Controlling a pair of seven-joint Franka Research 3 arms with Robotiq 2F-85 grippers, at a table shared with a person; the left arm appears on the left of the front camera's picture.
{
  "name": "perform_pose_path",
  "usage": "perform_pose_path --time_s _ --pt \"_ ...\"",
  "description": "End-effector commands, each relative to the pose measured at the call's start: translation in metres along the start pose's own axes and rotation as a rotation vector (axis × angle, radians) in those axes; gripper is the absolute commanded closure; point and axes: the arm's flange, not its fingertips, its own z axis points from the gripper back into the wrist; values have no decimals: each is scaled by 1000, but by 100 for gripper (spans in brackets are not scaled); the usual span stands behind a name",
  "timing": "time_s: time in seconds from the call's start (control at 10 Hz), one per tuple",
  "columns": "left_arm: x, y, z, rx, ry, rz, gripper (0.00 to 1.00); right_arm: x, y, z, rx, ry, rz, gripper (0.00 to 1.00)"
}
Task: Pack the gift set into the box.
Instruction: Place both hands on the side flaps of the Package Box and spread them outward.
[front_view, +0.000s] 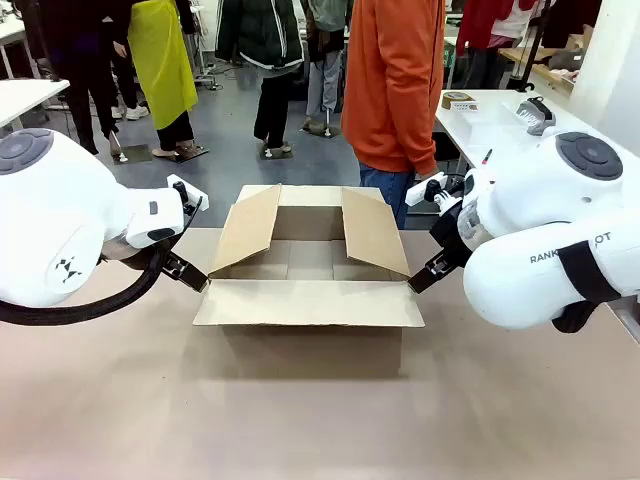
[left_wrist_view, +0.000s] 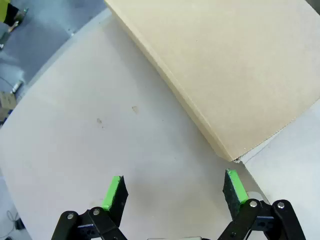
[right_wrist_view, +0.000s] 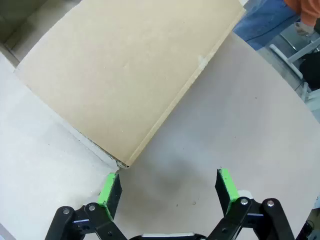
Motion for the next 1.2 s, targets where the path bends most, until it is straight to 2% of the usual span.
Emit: perform_pose_path --time_s 0.0,1.1 --pt "0 0 0 0 0 0 0 0 0 0 0 0 0 0" --pt "0 0 0 0 0 0 0 0 0 0 0 0 0 0"
